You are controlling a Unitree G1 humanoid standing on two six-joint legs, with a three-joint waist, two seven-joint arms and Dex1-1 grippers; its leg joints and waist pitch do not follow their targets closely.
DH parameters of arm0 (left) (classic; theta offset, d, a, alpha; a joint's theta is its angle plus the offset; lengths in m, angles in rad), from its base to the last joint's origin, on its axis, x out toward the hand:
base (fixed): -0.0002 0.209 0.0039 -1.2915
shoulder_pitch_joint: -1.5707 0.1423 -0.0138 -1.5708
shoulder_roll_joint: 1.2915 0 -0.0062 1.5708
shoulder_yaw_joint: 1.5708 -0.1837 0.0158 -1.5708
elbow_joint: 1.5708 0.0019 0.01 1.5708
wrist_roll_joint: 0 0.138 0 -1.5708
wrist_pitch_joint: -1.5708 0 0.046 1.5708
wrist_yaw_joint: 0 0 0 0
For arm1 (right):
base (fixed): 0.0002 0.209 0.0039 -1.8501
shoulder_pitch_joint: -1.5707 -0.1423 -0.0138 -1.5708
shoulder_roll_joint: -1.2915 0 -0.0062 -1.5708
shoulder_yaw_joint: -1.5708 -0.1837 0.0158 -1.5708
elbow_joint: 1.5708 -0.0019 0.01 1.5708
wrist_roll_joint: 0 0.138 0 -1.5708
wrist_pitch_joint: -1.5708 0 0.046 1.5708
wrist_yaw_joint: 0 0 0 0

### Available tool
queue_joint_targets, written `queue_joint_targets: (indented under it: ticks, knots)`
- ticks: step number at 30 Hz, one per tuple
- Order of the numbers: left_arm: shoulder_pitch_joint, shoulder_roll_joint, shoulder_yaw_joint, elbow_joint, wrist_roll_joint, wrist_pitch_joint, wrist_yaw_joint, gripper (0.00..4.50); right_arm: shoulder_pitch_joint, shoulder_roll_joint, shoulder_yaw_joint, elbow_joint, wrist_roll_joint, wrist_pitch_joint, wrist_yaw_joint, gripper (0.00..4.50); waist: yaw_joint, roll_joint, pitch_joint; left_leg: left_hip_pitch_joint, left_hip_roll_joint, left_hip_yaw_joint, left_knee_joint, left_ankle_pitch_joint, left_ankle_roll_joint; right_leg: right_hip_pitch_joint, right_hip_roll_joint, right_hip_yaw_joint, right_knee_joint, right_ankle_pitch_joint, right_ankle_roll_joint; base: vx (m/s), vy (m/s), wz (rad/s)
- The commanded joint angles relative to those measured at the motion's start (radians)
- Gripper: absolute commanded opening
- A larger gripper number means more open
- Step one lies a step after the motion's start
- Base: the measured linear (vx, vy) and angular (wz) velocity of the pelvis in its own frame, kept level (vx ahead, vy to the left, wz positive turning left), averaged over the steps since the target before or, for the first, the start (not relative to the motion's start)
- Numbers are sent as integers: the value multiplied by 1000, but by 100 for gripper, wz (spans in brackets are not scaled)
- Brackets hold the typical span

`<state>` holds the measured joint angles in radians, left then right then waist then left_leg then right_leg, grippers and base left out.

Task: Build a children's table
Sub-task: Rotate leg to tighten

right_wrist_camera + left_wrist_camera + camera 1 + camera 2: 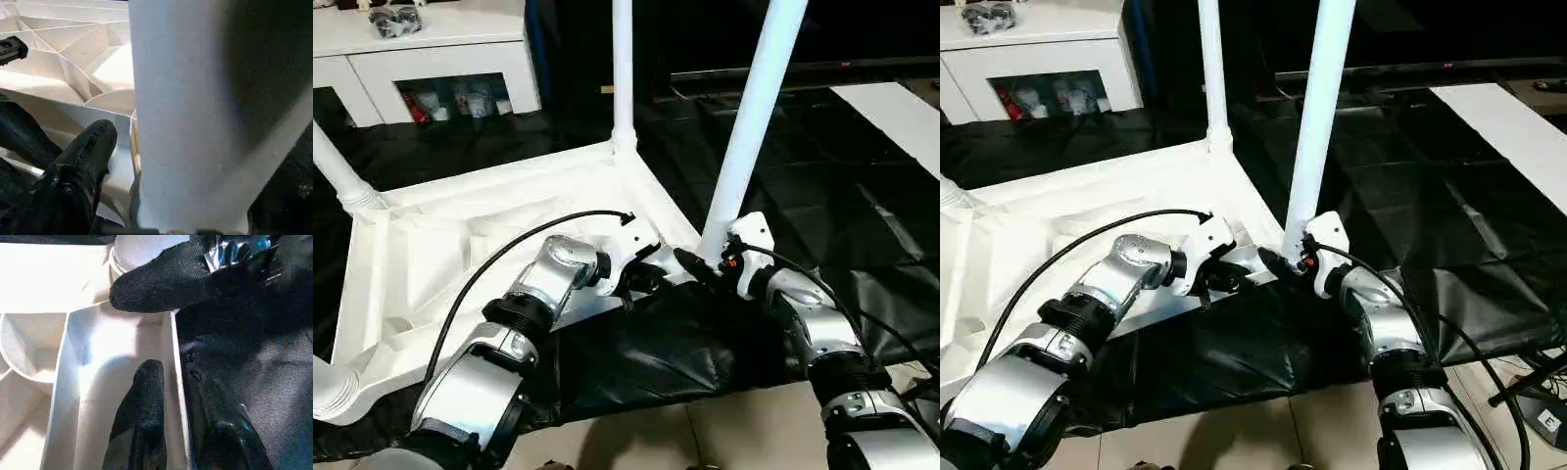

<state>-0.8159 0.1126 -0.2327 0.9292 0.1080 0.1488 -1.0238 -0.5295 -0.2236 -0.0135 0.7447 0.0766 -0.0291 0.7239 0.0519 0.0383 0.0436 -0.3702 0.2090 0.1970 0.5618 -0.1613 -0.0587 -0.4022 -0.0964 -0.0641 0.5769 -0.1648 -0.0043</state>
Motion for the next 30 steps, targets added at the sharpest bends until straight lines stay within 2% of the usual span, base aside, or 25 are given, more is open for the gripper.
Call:
queue_joint_targets:
  ticks: [1, 8, 13, 14, 16, 20, 21, 22, 23, 27, 30]
  knots:
    - [7, 17, 29, 4, -16, -1, 9, 53, 15, 7, 31, 8, -5, 19, 26, 391, 4, -13, -61, 8, 15, -7, -56, -268, 61, 49, -41, 26, -68, -240, -238, 0, 0, 0]
    - [20, 17, 40, -11, -44, -35, -16, 7, 14, -6, 36, 3, 0, 4, 58, 391, 5, -11, -61, 8, 16, -5, -55, -262, 69, 50, -40, 26, -67, -234, -241, 0, 0, 0]
    - [38, 21, 30, -28, -64, -52, -72, 3, 8, -35, 36, 5, 4, -14, 108, 391, 10, -10, -59, 10, 18, -5, -56, -276, 65, 47, -41, 26, -70, -269, -231, 0, 0, 0]
    - [46, 22, 27, -35, -72, -57, -95, 0, 1, -46, 25, 8, 26, -7, 146, 420, 10, -10, -60, 10, 19, -6, -57, -275, 64, 48, -40, 26, -69, -258, -234, 0, 0, 0]
    - [53, 25, 23, -41, -76, -70, -116, 0, -3, -55, 20, 5, 43, 2, 184, 427, 11, -9, -61, 10, 20, -6, -56, -274, 68, 49, -39, 26, -67, -242, -240, 0, 0, 0]
    - [81, 44, -12, -71, -78, -141, -217, 0, -2, -104, 63, -10, 47, 26, 339, 446, 16, -10, -66, 7, 19, -4, -49, -232, 96, 53, -40, 25, -59, -164, -265, 0, 0, 0]
    - [88, 55, -30, -81, -72, -153, -252, 0, -1, -121, 86, -17, 38, 29, 385, 446, 18, -14, -64, 7, 20, -3, -49, -230, 101, 52, -40, 25, -58, -163, -268, 0, 0, 0]
    - [93, 63, -41, -87, -67, -161, -276, 0, 0, -133, 102, -21, 31, 30, 416, 446, 20, -12, -64, 7, 20, -4, -49, -232, 102, 52, -40, 24, -57, -171, -267, 0, 0, 0]
    - [98, 72, -52, -92, -62, -171, -300, 0, -3, -143, 116, -21, 21, 26, 437, 446, 21, -15, -62, 6, 21, -3, -51, -238, 102, 52, -41, 25, -60, -189, -261, 0, 0, 0]
    - [110, 103, -79, -102, -50, -201, -374, 0, -17, -162, 148, -15, 10, 8, 512, 446, 26, -12, -60, 12, 24, -5, -54, -274, 78, 47, -43, 27, -63, -251, -250, 0, 0, 0]
    - [110, 124, -88, -95, -42, -224, -407, 0, -31, -164, 154, -2, 16, 9, 556, 446, 28, -13, -61, 12, 24, -5, -55, -274, 73, 47, -43, 28, -61, -249, -248, 0, 0, 0]
